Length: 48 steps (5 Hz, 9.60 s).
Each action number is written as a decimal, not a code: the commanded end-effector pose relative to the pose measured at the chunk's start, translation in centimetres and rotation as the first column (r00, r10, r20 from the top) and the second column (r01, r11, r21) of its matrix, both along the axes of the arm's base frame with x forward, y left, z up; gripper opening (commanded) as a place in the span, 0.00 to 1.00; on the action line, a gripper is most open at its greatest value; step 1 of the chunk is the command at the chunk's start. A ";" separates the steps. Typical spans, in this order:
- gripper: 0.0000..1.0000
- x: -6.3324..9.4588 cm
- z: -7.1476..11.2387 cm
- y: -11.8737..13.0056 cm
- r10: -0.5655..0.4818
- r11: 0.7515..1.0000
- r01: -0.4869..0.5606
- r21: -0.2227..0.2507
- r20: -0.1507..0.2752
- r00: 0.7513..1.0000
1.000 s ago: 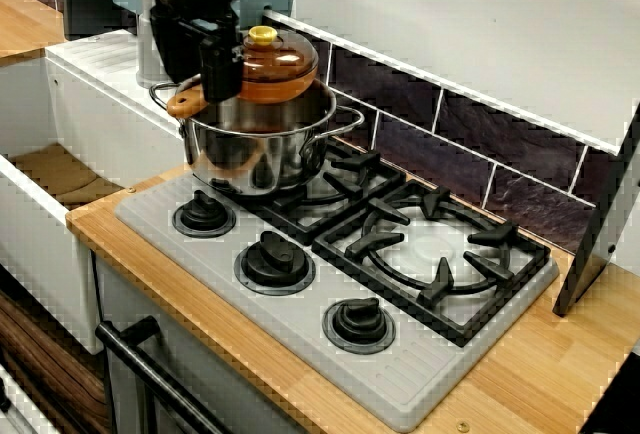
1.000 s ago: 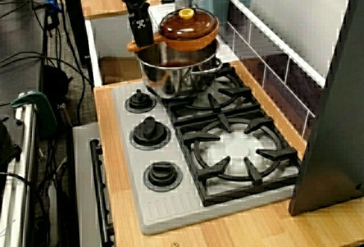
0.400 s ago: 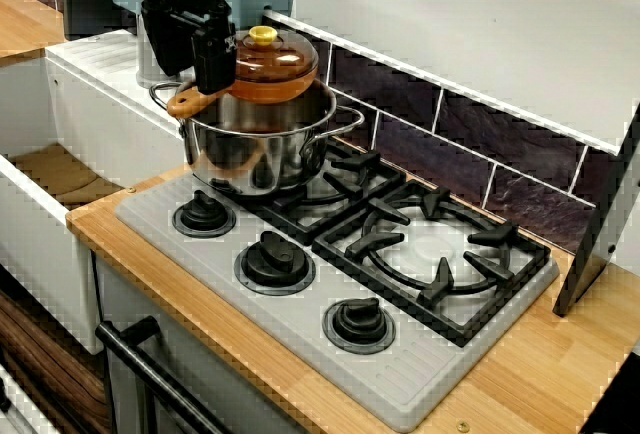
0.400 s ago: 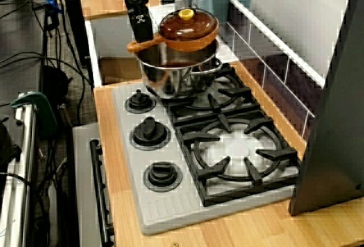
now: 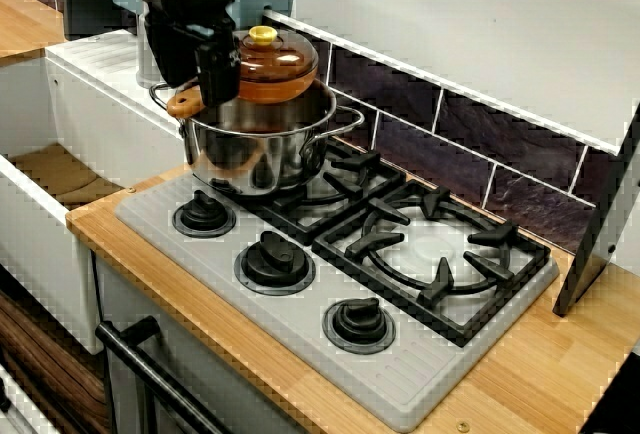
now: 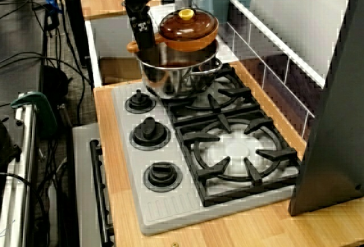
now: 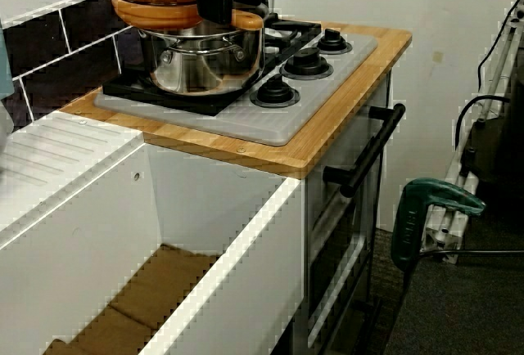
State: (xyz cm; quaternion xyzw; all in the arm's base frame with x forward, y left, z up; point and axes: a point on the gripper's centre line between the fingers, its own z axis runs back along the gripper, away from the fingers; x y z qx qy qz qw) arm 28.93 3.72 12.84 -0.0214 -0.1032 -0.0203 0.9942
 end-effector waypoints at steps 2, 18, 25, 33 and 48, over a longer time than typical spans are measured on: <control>1.00 0.9 -0.1 0.2 0.008 1.000 -0.009 0.024 0.027 1.000; 0.00 -3.4 4.0 -11.7 -0.483 0.874 0.485 0.034 0.174 0.858; 0.00 2.8 -4.5 -13.4 -0.434 0.897 0.421 0.133 0.094 0.896; 1.00 0.5 0.7 -10.4 -0.426 0.904 0.426 0.028 0.115 0.897; 0.00 2.2 -2.2 -5.3 -0.285 0.956 0.277 0.093 0.092 0.954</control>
